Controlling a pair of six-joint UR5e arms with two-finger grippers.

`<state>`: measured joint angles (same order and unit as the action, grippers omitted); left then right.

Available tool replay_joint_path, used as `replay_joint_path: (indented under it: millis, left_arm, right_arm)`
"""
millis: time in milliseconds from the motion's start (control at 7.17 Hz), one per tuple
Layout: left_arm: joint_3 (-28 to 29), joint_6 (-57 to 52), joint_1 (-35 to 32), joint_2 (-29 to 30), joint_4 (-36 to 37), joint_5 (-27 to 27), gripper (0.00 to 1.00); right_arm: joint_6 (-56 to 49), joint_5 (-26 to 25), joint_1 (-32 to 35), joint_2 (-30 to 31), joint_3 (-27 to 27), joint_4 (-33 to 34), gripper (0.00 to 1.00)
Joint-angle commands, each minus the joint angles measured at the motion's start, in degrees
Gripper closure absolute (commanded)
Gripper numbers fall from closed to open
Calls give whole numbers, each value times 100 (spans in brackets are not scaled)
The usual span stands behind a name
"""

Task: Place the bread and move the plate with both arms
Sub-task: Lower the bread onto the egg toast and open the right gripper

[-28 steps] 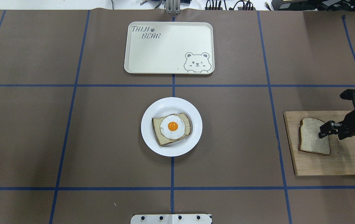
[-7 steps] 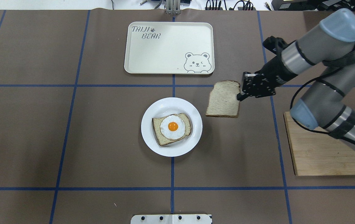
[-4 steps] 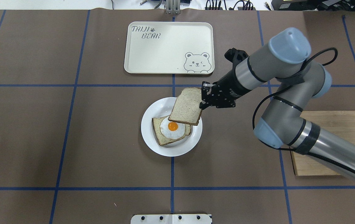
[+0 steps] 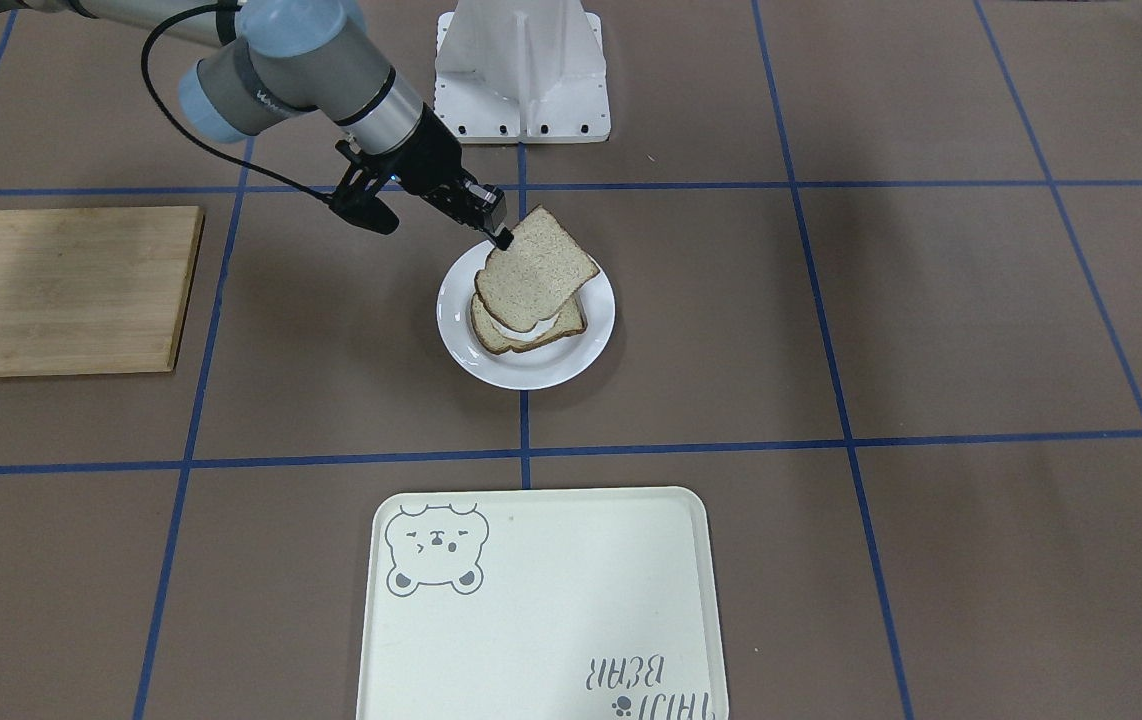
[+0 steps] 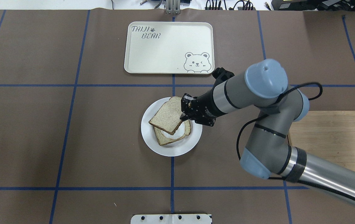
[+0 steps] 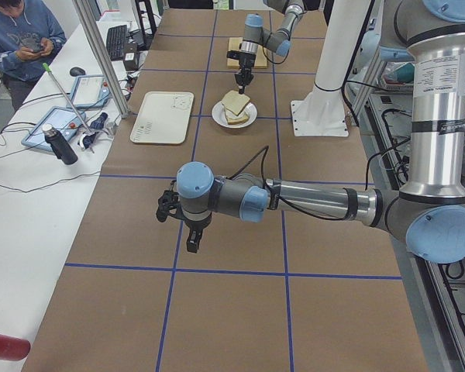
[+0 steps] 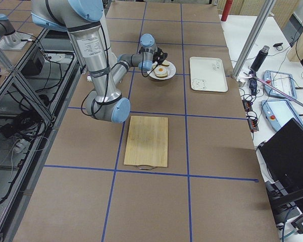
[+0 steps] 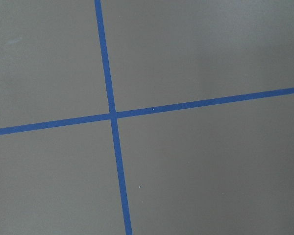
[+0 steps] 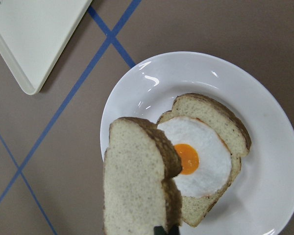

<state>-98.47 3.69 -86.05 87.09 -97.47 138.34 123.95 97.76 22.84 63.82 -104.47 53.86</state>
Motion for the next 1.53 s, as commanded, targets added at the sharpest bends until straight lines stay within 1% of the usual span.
replay_joint_path:
  millis: [0,139,279,418,558,697,976,1394]
  left_arm:
    - [-14,0,0,1,0,0,1]
    - [-23,0,0,1,0,0,1]
    - [-41,0,0,1,0,0,1]
    - [-41,0,0,1,0,0,1]
    - [-41,0,0,1,0,0,1]
    - [-41,0,0,1,0,0,1]
    - [-32,0,0,1,0,0,1]
    - [-41,0,0,-8,0,0,1]
  right_arm:
    - [1137,-1877,-752,209,-187,10,100]
    - [1740,-2301,-815,236,-153,27,100]
    - [1868,-2575,-964,245,-126,45,100]
    - [2209,-2847,-1061,245,-91,45,100]
    - [2203,-2963,-1184,271,-47,28,100]
    - [2125,-2929,-1263,271,75,19,100]
    - [1870,-2885,-1317,271,111,19,100]
    - [1694,-2894,-1186,245,146,19,100]
